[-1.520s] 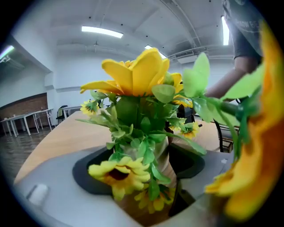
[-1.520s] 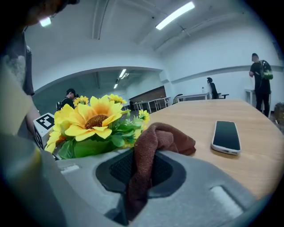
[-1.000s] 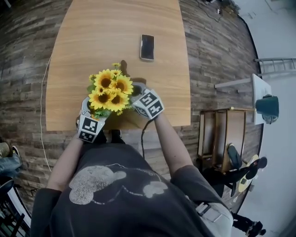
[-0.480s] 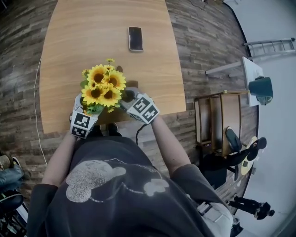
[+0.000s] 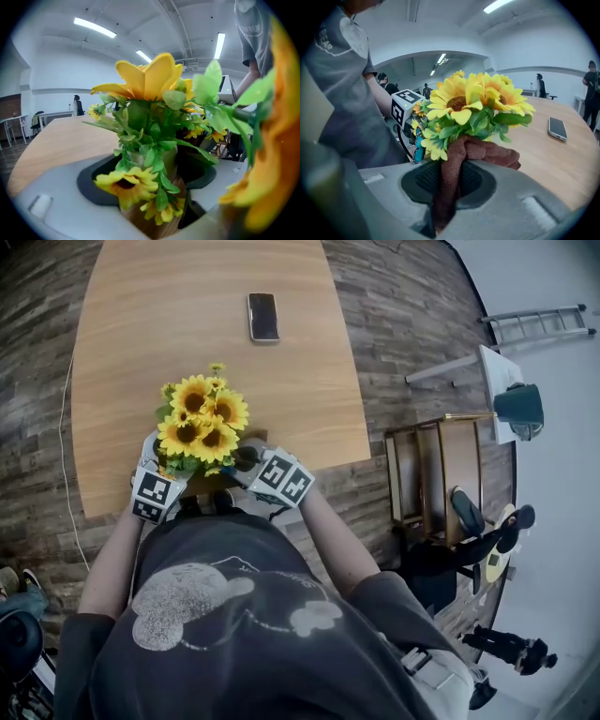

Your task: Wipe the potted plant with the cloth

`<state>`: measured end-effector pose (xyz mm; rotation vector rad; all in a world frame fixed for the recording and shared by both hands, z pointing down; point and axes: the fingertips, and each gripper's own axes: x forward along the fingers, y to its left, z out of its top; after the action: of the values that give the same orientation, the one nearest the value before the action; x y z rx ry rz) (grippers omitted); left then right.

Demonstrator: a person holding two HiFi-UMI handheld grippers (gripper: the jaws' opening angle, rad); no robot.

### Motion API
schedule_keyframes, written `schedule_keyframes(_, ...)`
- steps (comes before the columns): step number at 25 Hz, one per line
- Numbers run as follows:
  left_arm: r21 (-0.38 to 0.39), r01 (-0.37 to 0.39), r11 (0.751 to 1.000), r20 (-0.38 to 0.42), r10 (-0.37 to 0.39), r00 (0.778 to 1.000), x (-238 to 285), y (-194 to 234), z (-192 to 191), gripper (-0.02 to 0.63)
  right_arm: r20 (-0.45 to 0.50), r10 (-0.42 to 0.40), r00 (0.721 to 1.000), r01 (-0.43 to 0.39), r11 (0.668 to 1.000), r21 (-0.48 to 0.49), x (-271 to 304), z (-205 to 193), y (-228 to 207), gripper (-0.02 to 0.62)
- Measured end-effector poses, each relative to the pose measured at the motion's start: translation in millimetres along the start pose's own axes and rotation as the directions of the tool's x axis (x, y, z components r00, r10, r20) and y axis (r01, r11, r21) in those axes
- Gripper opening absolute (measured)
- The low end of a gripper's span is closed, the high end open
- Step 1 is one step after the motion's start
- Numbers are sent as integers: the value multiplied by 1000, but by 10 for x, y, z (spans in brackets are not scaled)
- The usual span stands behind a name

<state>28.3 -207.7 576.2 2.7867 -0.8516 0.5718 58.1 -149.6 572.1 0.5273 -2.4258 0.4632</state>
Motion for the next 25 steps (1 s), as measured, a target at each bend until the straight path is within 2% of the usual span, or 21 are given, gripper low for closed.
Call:
schedule_keyframes(7,45,90,995,-26,-89,996,-83,68,-44,417,-2,48,999,-48,999,16,130,93,225,55)
schedule_keyframes(11,87,86,992,-46,-82,996,-152,148,-74,427,11,50,999,-50,998,26,193,178,278,55)
schedule_keyframes(13,83,88,993,-48,-84,995,-188,180,-84,431,14,48,999,-49,998,27,234,214,294,55)
schedule_keyframes(17,33,49,998,-26,-49,998,-382,315,-105,446,27,46,999,-47,998,33,368,322,343,55)
schedule_keyframes(21,-29,-12,1000,-16,11,1000,-545,452,-213,462,79,54,995,-60,995,74,494,466,406,55)
schedule_keyframes(25,-42,-38,998,-25,37,999,-516,524,-289,477,96,23,995,-31,996,84,463,474,387,55)
